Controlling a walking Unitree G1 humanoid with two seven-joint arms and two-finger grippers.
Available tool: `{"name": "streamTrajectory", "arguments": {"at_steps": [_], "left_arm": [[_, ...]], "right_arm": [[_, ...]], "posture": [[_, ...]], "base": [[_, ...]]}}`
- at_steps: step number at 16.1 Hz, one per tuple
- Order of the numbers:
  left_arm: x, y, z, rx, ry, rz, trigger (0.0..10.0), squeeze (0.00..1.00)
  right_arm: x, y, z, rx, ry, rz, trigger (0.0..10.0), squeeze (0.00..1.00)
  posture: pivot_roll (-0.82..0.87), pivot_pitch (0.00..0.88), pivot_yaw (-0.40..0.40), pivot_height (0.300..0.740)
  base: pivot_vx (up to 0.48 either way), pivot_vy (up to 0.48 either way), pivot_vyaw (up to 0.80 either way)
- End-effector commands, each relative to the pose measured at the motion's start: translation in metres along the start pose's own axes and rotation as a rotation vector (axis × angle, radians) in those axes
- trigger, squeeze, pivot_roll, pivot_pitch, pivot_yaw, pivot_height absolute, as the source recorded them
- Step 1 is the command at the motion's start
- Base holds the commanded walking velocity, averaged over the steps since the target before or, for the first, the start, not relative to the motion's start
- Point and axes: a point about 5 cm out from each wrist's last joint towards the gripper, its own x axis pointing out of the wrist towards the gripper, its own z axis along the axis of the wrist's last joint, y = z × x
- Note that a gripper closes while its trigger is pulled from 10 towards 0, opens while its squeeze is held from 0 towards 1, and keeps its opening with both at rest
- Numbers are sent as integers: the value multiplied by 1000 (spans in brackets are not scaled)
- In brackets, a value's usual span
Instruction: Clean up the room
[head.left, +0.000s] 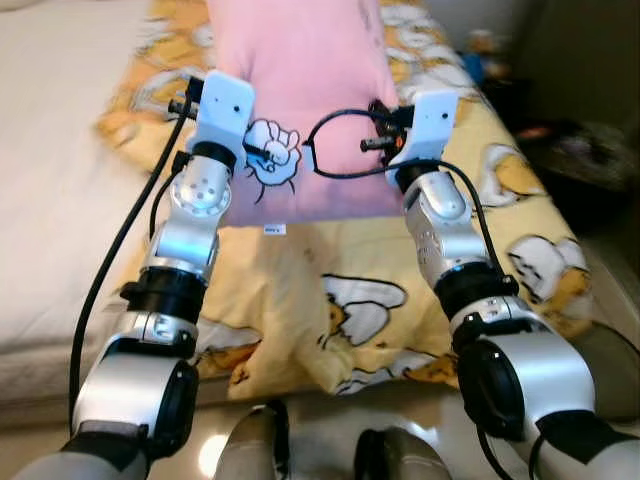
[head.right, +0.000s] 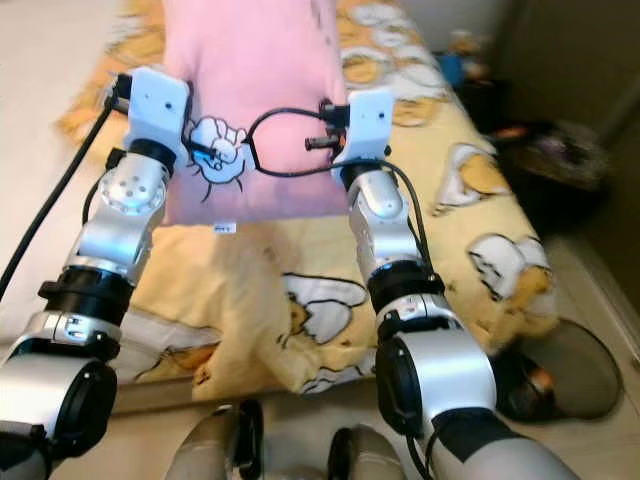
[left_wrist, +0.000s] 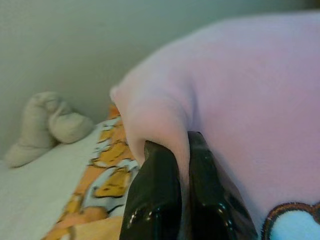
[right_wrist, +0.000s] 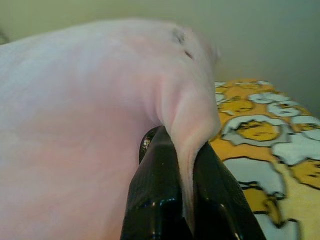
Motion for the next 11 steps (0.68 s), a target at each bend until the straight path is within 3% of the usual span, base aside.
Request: {"name": "streamTrajectory", "arguments": {"at_steps": [1,4,6,11], "left_arm": [[0,11,4,25,-16,59,10000,0],[1,13,-3,34,19,58,10000,0],[3,19,-7,37,33,53,10000,0],[2,18,-20,-31,67,32,10000,0]], "right_arm": [[-1,-8,3,-1,-26,-26,10000,165],[-4,-8,0,-14,-27,-49,10000,180],[-7,-10,-1,-54,-35,-79,10000,110],[-9,-9,3,-108,-91,-120,10000,98]], "posture": [[-64,0,-6,740],[-63,0,-1,740],[-61,0,5,740],[-54,0,6,740]], "base": [[0,0,469],[0,0,469],[0,0,0],[0,0,0]]}}
